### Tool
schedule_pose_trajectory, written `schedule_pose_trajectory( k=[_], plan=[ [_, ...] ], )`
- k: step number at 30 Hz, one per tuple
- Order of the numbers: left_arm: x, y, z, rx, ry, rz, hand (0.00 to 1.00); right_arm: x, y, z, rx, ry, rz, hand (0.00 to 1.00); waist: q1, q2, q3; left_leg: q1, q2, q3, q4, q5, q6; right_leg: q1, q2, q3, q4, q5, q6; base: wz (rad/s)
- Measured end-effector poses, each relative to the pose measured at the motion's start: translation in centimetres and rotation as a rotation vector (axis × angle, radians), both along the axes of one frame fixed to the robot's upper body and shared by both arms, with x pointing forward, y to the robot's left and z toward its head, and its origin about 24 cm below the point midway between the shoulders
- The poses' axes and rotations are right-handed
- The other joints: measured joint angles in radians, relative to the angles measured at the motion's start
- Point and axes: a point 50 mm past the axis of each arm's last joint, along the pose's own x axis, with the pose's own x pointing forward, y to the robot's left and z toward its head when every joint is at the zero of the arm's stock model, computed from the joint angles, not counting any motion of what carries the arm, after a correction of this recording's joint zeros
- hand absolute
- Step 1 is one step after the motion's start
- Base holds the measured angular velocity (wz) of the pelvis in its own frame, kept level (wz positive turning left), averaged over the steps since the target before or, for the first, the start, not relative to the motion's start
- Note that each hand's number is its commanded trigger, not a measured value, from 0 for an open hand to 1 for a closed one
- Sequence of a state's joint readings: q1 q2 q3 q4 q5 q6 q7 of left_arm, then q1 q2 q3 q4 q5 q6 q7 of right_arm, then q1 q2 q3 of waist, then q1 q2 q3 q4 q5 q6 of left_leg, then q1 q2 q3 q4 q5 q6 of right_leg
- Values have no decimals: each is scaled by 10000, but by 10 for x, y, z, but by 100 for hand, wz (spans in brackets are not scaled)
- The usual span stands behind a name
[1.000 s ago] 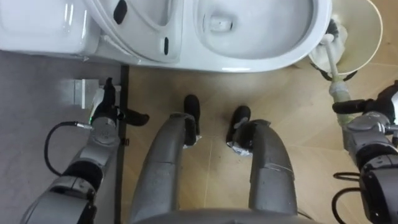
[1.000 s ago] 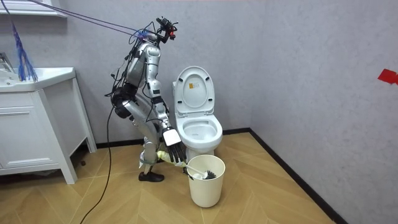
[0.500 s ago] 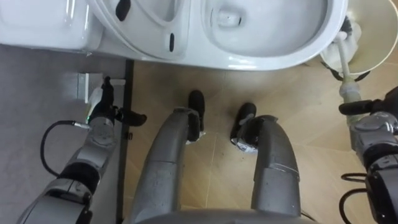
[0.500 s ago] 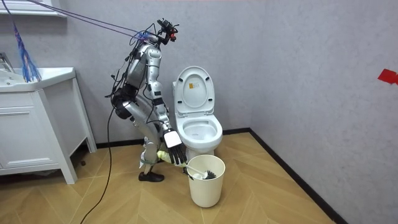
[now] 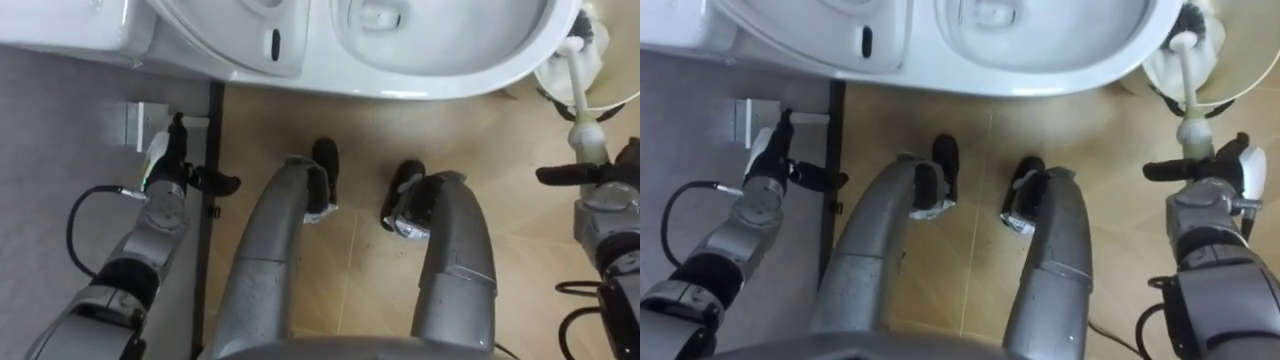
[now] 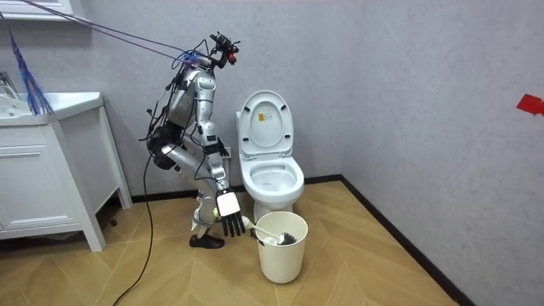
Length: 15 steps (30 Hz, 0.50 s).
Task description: Brush toilet
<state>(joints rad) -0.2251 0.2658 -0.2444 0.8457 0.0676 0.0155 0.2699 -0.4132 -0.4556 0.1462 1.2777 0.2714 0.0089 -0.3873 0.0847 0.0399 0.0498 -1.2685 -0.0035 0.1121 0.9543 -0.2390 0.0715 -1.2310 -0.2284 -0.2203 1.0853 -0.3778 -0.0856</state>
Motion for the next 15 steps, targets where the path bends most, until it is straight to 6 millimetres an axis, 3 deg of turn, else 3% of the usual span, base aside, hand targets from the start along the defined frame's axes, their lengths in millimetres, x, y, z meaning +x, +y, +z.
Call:
schedule_pose_trajectory(
  k=[1, 7, 15],
  plan=[
    [0, 1, 0, -12, -19, 56, 0, -1, 0, -1, 110, 40, 26, 100, -2, 0, 0, -95, 32, 3, 122, -30, -14, -102, 1, -2, 109, -21, -35, -4],
    [1, 2, 2, 21, -97, 70, 0, 5, 2, 2, 482, -108, 109, 100, 1, -12, 8, -540, 75, -2, 615, -117, -65, -539, -138, -62, 650, -162, -224, 1],
    [-3, 11, 2, 11, -22, 284, 0, 10, 4, 3, 666, -83, 317, 100, 41, -27, 18, -907, 120, -31, 1257, -303, -120, -867, -134, -34, 1232, -386, -286, 0]
  ],
)
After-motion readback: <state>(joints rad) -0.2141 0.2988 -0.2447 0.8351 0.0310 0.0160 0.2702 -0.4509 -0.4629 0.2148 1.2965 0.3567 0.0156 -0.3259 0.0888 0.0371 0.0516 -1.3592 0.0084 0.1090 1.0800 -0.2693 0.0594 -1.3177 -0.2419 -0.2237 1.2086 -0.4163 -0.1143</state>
